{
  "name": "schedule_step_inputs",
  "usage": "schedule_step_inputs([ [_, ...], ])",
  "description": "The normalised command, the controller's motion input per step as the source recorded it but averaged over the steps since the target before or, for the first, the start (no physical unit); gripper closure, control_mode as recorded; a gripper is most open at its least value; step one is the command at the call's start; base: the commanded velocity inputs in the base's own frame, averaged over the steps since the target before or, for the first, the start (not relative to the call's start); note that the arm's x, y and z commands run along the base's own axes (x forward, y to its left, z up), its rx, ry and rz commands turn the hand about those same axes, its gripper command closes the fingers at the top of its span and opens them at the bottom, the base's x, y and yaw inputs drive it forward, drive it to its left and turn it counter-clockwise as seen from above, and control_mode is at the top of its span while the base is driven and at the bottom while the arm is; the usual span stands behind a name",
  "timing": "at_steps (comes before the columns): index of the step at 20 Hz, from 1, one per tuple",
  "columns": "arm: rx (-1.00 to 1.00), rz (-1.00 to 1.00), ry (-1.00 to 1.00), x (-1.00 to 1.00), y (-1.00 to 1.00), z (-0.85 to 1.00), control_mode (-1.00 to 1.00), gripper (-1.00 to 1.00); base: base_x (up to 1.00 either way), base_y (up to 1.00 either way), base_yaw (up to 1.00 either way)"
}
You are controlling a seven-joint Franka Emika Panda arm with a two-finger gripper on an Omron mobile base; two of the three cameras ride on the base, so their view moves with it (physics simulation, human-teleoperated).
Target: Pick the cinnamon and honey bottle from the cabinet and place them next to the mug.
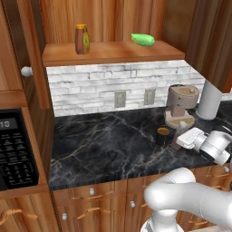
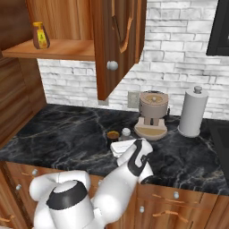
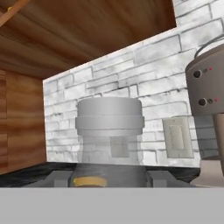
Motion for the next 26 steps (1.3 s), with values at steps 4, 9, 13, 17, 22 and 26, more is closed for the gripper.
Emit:
schedule_step_inputs([
  [4, 0.0, 0.0, 0.0, 0.0, 0.0, -0.06, -1.0, -1.0, 0.0, 0.0, 0.0],
  [9, 0.0, 0.0, 0.0, 0.0, 0.01, -0.02, -1.0, -1.0, 0.0, 0.0, 0.0],
  [13, 0.0, 0.0, -0.02, -0.07, 0.0, 0.0, -1.0, -1.0, 0.0, 0.0, 0.0],
  [17, 0.0, 0.0, -0.08, -0.36, 0.0, 0.01, -1.0, -1.0, 0.0, 0.0, 0.0],
  [22, 0.0, 0.0, -0.13, -0.66, 0.08, 0.15, -1.0, -1.0, 0.0, 0.0, 0.0],
  [26, 0.0, 0.01, -0.22, -0.92, 0.53, 0.31, -1.0, -1.0, 0.0, 0.0, 0.0],
])
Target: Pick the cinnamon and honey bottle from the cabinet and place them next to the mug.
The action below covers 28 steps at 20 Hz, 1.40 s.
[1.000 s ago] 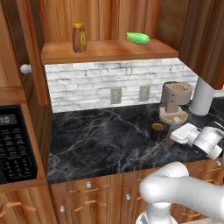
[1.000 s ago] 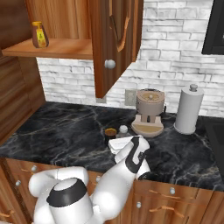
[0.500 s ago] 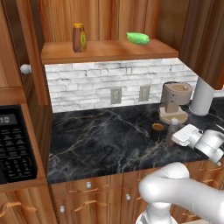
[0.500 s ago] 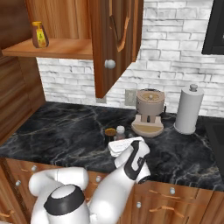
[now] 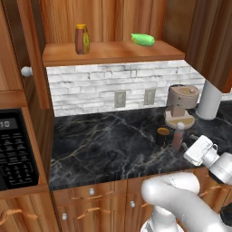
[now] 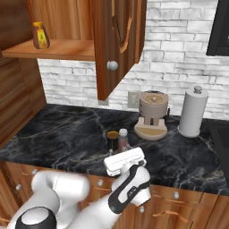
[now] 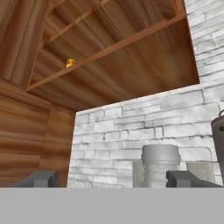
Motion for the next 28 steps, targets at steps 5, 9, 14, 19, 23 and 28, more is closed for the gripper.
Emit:
schedule_step_inputs([
  [5, -0.01, 0.04, -0.24, -0.96, 0.83, 0.52, -1.0, -1.0, 0.0, 0.0, 0.0],
  [9, -0.05, 0.09, -0.18, -0.53, 1.0, 0.74, -1.0, -1.0, 0.0, 0.0, 0.0],
  [14, -0.06, 0.16, -0.2, -0.25, 1.0, 0.79, -1.0, -1.0, 0.0, 0.0, 0.0],
  [19, -0.05, 0.16, -0.11, -0.33, 0.98, 0.58, -1.0, -1.0, 0.0, 0.0, 0.0],
  [23, -0.01, 0.15, -0.11, -0.17, 0.85, 0.63, -1.0, -1.0, 0.0, 0.0, 0.0],
  [28, 0.0, 0.15, -0.06, -0.17, 0.64, 0.98, -1.0, -1.0, 0.0, 0.0, 0.0],
])
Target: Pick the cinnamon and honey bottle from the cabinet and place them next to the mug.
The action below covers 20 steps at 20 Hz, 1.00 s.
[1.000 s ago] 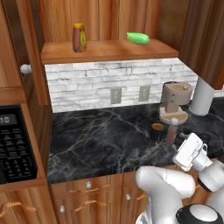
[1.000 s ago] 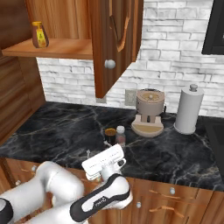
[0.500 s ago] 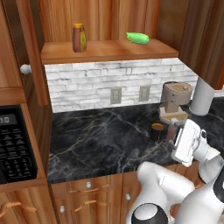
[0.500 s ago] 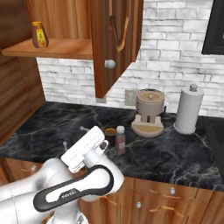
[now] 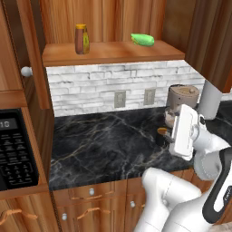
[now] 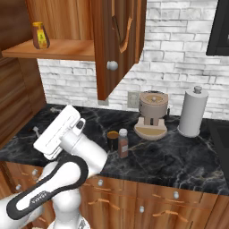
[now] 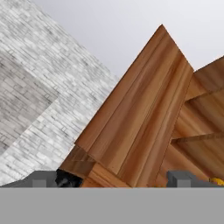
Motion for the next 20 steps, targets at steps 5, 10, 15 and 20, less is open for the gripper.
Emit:
schedule_step_inputs([
  [5, 0.0, 0.17, 0.0, -0.3, 0.39, 1.0, -1.0, -1.0, 0.0, 0.0, 0.0],
  [10, 0.0, 0.21, 0.12, -0.5, 0.31, 0.99, -1.0, -1.0, 0.0, 0.0, 0.0],
  [15, 0.0, 0.1, 0.02, -0.42, 0.48, 0.98, -1.0, -1.0, 0.0, 0.0, 0.0],
  [20, 0.01, 0.01, -0.01, -0.05, 0.14, 0.09, -1.0, -1.0, 0.0, 0.0, 0.0],
])
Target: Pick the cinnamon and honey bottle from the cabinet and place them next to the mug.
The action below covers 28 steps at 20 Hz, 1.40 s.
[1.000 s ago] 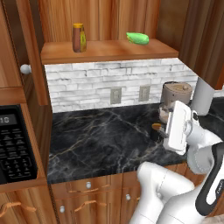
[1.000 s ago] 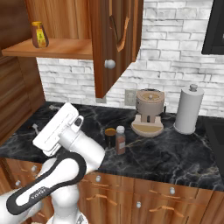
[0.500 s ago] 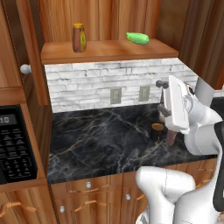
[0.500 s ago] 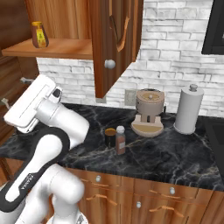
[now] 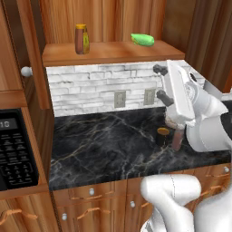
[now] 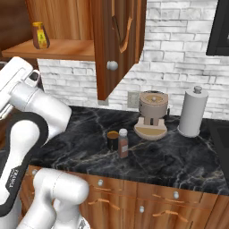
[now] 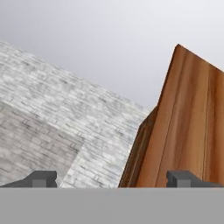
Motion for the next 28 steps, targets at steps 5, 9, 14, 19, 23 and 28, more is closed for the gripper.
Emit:
schedule_step_inputs([
  [5, 0.0, -0.55, -0.01, -0.12, 0.27, 0.54, -1.0, -1.0, 0.0, 0.0, 0.0],
  [9, 0.0, -0.62, 0.0, -0.27, 0.32, 0.48, -1.0, -1.0, 0.0, 0.0, 0.0],
  [14, 0.0, -0.61, 0.15, -0.27, 0.29, 0.07, -1.0, -1.0, 0.0, 0.0, 0.0],
  [19, 0.0, -0.42, 0.33, -0.02, -0.02, 0.01, -1.0, -1.0, 0.0, 0.0, 0.0],
  [23, 0.0, -0.28, 0.27, 0.01, -0.09, 0.05, -1.0, -1.0, 0.0, 0.0, 0.0],
  [28, 0.02, 0.0, 0.06, 0.33, -0.23, 0.0, -1.0, -1.0, 0.0, 0.0, 0.0],
])
